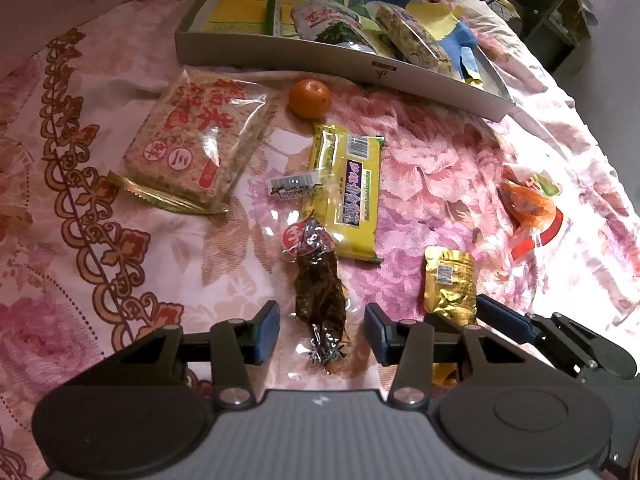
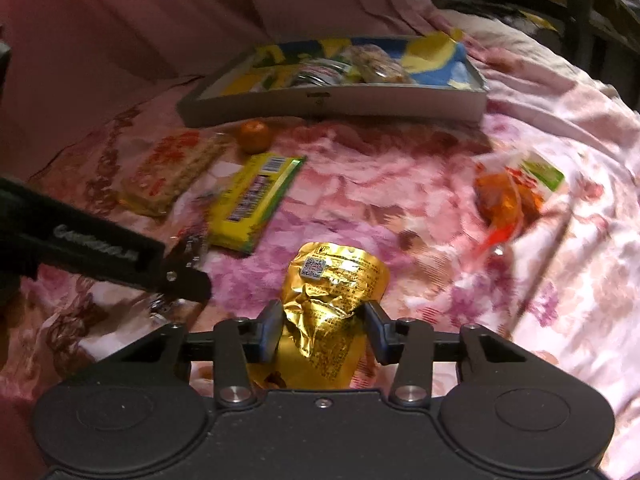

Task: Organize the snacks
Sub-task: 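Grasp the dried meat stick with the left gripper while the right gripper grasps the gold foil pouch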

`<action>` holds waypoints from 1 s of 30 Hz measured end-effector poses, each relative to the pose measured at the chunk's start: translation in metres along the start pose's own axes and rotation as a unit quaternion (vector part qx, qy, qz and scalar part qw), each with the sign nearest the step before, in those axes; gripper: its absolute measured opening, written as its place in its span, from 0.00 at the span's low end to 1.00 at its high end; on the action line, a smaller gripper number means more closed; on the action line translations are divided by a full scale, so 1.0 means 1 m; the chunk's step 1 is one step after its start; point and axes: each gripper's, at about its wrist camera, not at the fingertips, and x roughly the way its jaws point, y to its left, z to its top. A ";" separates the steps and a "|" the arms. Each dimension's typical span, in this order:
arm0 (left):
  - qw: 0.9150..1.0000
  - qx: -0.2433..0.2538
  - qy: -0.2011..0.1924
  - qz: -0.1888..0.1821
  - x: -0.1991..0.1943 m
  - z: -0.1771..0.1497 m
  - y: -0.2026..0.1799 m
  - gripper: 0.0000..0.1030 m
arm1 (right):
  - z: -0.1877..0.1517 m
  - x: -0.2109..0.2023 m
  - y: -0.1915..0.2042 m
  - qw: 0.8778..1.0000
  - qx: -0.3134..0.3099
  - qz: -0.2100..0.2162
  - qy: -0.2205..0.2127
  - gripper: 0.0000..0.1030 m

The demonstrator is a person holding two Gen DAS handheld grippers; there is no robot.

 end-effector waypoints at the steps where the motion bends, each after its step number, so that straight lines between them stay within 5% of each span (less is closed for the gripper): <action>1: 1.000 0.000 -0.001 0.001 -0.001 0.000 0.000 0.49 | 0.000 -0.001 0.002 1.000 -0.008 0.003 -0.005 0.45; 21: 1.000 -0.006 0.000 0.012 -0.002 -0.002 0.001 0.49 | -0.005 0.000 -0.005 0.999 0.031 -0.003 0.039 0.54; 30: 1.000 0.002 -0.007 0.014 -0.003 -0.002 -0.002 0.48 | -0.006 -0.004 0.004 1.000 -0.001 0.001 0.024 0.35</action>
